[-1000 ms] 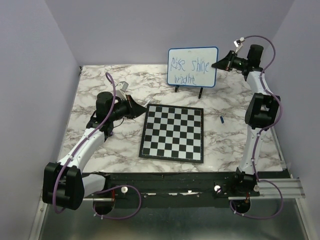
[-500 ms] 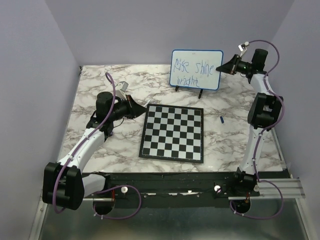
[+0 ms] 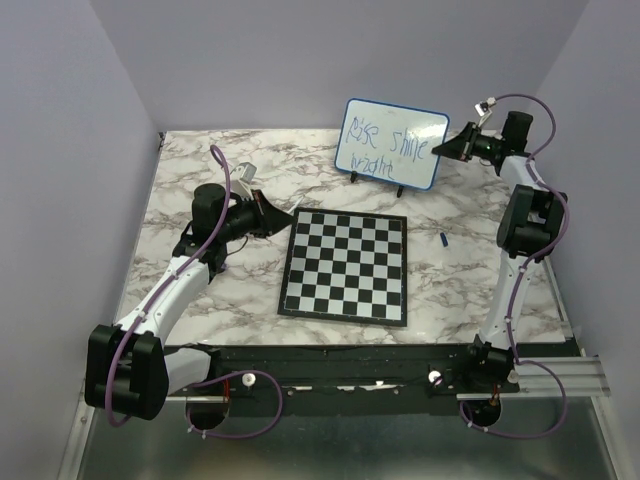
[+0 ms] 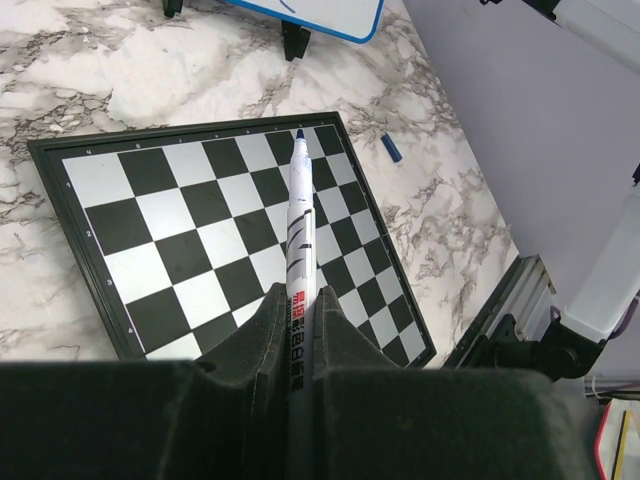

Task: Write a sentence on the whiteboard
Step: Put down the whiteboard on the whiteboard stand.

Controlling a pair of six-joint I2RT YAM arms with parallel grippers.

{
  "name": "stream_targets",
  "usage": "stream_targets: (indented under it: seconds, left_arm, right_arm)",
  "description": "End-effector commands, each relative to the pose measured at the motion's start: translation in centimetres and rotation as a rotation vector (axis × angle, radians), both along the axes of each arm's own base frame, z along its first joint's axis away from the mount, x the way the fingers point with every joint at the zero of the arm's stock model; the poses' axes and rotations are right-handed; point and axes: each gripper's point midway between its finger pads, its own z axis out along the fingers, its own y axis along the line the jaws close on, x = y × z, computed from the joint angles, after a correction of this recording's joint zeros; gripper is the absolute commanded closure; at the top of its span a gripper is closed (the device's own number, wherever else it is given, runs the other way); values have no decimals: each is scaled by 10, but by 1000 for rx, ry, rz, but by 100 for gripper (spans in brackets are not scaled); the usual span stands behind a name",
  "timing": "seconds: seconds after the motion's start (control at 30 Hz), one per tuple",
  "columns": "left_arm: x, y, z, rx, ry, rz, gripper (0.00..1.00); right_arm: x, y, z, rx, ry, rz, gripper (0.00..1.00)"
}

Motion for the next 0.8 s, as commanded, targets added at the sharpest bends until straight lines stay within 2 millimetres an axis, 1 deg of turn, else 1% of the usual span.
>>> stream_targets:
  seconds: [0.0,0.1,0.27,0.3,0.37,0.53,0.77]
  left_arm:
    - [2,0,6,-13,-26,6,100]
    - [1,0,7,-15,-25,5,100]
    - [2,0,7,-15,-22,4,100]
    - [2,0,7,-13,-24,6,100]
    - [2,0,7,-11,-23,7,100]
    - [4,-1,5,-10,-17,7,100]
    - [4,-1,6,-9,-19,7,100]
  right_arm:
    - [0,-13,-15,6,1,-5,94]
    - [5,-16,-16,-6,3,-31,93]
    - [15,-24,-24,-35,44,-88,92]
    - [18,-26,-21,-49,30,-97,92]
    - [21,-28,-27,-60,53,-114,92]
    - [29,-32,-28,-75,55,-134,91]
    - [30,-36,-34,-95,90,-172,89]
